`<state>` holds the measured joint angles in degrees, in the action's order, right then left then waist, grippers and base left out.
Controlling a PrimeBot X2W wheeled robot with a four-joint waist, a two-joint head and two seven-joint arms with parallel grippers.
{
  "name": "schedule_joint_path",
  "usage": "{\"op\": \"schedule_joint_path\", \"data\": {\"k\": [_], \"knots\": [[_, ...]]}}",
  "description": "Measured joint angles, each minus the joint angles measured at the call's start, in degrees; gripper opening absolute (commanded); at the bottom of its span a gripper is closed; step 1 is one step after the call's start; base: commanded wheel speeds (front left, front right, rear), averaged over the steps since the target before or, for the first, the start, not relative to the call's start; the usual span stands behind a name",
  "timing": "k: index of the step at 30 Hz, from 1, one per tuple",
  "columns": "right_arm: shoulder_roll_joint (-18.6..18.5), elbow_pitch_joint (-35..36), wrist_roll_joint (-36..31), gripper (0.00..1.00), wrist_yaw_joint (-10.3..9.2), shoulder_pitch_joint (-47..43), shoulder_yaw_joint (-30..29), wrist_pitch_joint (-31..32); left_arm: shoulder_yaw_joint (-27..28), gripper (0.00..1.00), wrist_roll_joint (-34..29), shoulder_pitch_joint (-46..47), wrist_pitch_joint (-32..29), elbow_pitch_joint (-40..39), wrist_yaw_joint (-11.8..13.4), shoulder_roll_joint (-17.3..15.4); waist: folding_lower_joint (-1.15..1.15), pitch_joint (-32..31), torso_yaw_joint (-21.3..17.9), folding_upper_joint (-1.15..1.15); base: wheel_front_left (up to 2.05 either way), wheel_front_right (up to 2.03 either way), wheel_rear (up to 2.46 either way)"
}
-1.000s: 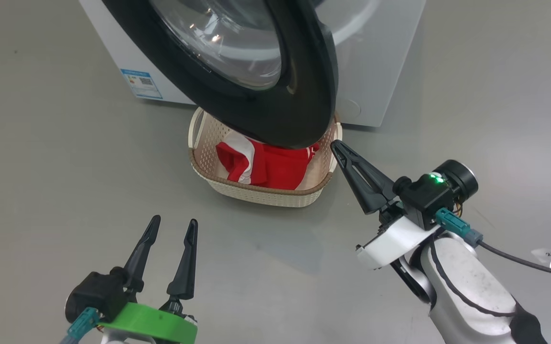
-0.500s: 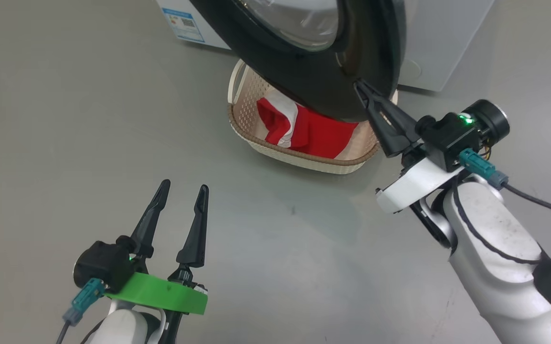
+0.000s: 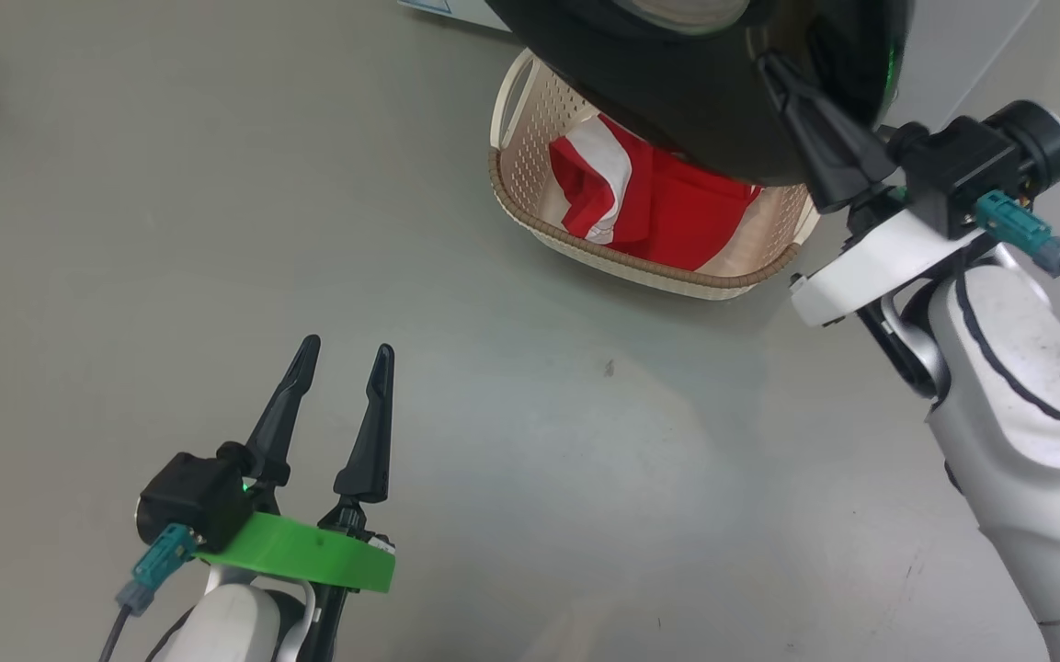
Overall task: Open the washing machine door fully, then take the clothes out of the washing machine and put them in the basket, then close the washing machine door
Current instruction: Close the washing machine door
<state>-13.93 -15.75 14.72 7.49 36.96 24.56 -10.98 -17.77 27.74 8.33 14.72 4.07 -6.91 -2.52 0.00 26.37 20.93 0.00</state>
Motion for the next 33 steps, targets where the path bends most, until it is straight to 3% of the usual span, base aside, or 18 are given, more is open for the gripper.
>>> {"op": "schedule_joint_path", "data": {"k": [13,33], "knots": [[-4.63,-1.79,1.91,0.00,0.01,6.11,-5.36,-0.25,-0.96,1.00,0.53,1.66,0.00,0.42,-0.02,0.36,0.00,3.20,1.75,0.00,0.00,0.00,0.00],[-13.00,-3.53,2.25,0.00,0.02,21.60,-7.76,2.89,-6.10,1.00,4.34,5.33,0.00,-0.70,-0.03,0.65,0.00,10.13,4.30,0.00,0.00,0.00,0.00]]}}
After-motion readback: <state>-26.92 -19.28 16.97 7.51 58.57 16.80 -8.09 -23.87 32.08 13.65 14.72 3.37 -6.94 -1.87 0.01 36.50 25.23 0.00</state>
